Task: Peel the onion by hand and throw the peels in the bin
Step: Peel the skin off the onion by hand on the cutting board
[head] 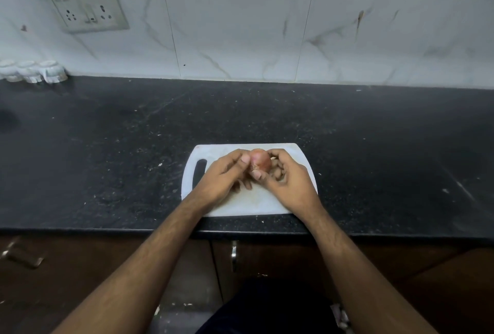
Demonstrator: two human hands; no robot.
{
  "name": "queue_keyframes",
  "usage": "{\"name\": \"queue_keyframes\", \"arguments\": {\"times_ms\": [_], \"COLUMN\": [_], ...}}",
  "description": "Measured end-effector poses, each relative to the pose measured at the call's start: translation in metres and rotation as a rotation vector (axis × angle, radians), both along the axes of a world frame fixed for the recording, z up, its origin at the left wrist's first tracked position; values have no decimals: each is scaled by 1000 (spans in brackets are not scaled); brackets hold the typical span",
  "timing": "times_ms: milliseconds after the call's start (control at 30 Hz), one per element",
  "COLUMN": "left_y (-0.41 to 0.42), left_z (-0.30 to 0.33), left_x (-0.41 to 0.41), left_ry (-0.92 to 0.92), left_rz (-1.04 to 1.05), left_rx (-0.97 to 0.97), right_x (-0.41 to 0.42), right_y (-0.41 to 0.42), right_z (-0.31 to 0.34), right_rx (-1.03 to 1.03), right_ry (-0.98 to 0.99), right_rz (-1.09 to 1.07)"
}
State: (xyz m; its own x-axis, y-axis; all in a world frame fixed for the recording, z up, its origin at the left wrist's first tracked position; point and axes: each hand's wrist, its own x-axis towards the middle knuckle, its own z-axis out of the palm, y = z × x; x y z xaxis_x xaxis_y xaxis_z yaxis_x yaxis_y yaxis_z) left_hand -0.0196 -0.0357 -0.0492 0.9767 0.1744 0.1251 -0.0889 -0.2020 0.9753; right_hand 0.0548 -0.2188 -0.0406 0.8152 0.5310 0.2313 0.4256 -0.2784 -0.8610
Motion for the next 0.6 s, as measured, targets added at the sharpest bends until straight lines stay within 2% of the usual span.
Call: {"name": "queue_keyframes", "arguments": {"times_ms": [100,233,500,600], "left_y": [1,-1,-2,-1], "left_z": [0,-2,3,0], "left_x": [-2,1,-2,-3], "left_ry": [9,-26,-36,-32], "left_rz": [-81,-64,9,55], "left_rx": [62,109,70,153], "right_x": [-1,0,2,1], "right_y": [1,0,2,3], "right_z": [2,4,-4,-5], "right_rx": [-48,-64,-93,-78], "right_ry": [34,58,-61,-112], "right_rz": [-48,-86,-91,-115]}}
